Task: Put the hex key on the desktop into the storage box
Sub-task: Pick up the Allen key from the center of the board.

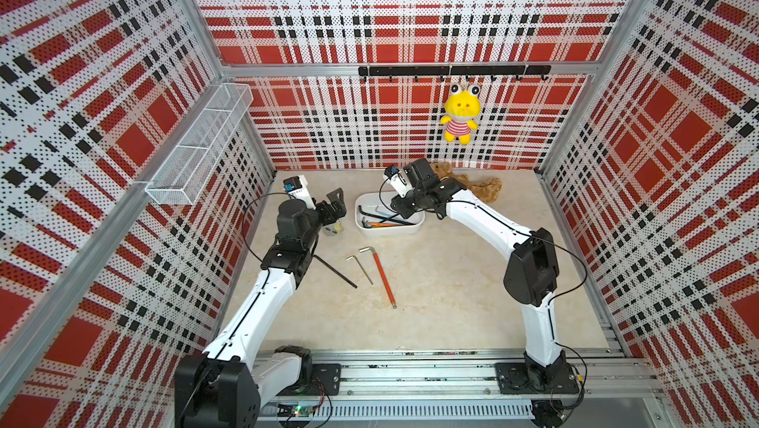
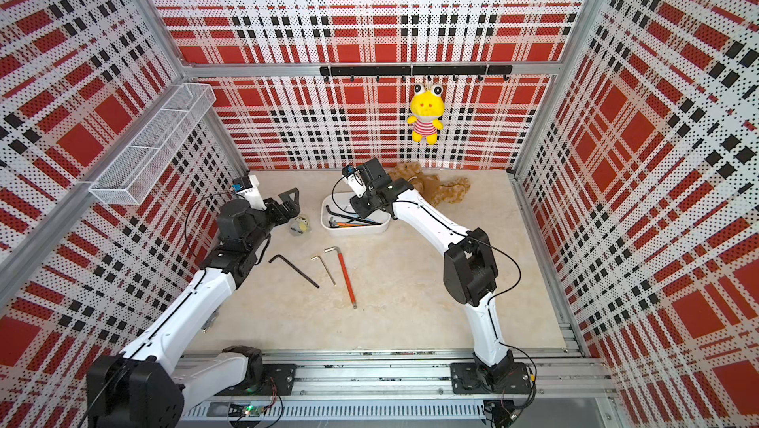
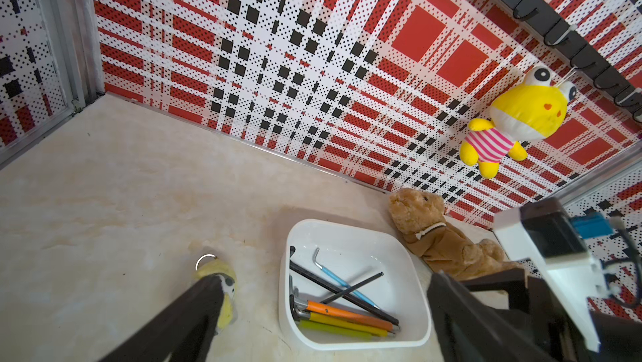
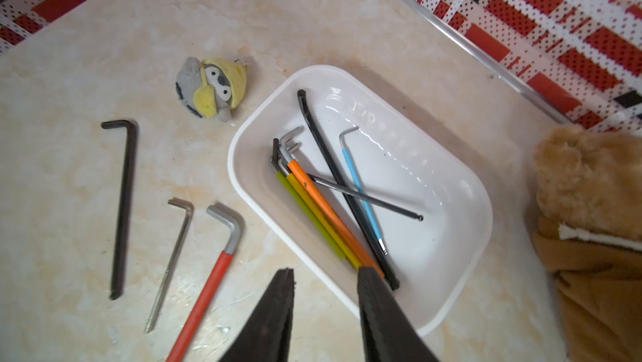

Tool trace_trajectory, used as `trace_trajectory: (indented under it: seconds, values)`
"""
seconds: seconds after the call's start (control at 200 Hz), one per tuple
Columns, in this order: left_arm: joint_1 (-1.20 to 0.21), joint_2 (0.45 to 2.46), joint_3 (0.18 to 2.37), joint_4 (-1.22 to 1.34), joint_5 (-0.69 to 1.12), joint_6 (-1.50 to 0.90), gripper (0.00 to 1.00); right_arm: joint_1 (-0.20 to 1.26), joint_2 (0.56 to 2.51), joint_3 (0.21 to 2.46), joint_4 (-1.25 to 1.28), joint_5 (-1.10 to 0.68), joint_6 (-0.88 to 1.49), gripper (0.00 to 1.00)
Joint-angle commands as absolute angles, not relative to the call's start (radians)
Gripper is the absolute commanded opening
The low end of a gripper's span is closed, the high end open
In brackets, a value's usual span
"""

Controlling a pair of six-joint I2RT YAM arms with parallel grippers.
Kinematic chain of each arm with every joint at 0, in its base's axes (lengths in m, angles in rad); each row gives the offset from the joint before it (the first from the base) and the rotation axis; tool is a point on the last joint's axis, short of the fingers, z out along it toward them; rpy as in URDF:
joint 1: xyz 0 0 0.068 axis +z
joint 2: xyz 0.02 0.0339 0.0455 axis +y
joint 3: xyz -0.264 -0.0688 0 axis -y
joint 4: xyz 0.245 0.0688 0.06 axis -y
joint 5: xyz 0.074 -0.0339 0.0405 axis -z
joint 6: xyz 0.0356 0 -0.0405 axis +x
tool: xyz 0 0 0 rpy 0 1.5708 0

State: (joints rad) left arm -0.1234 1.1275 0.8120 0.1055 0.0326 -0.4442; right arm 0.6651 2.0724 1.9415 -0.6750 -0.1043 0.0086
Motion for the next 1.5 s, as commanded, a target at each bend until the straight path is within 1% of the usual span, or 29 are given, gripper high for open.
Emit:
trace_trajectory:
  seconds: [0.0,0.155,0.351,0.511,0.952,1.148,1.208,1.283,1.403,1.498]
  values:
    - [-0.119,1.147,0.816,0.134,0.051,-0.448,0.99,0.706,2.073,1.891,-0.779,-0.112,0.205,0.41]
    - [-0.133,1.163,0.819,0.150,0.051,-0.459,0.99,0.805,2.108,1.870,-0.846,0.003,0.286,0.47]
    - [-0.152,1.160,0.824,0.148,0.036,-0.460,0.99,0.872,2.184,1.867,-0.852,-0.002,0.410,0.49]
    - [-0.154,1.152,0.830,0.143,0.031,-0.462,0.99,0.885,2.230,1.883,-0.850,-0.020,0.459,0.49]
    - [-0.164,1.148,0.849,0.127,0.024,-0.457,0.99,0.916,2.304,1.908,-0.867,-0.003,0.479,0.49]
    - [-0.174,1.159,0.856,0.127,0.021,-0.457,0.99,0.937,2.342,1.947,-0.911,0.016,0.488,0.49]
    - [-0.176,1.159,0.858,0.127,0.020,-0.457,0.99,0.944,2.352,1.957,-0.924,0.024,0.490,0.47]
    - [-0.176,1.161,0.859,0.127,0.019,-0.456,0.99,0.950,2.367,1.975,-0.949,0.038,0.495,0.40]
    - [-0.178,1.161,0.862,0.127,0.016,-0.453,0.99,0.955,2.396,2.001,-1.004,0.076,0.518,0.22]
    - [-0.177,1.157,0.862,0.126,0.014,-0.451,0.99,0.962,2.409,2.010,-1.039,0.108,0.520,0.20]
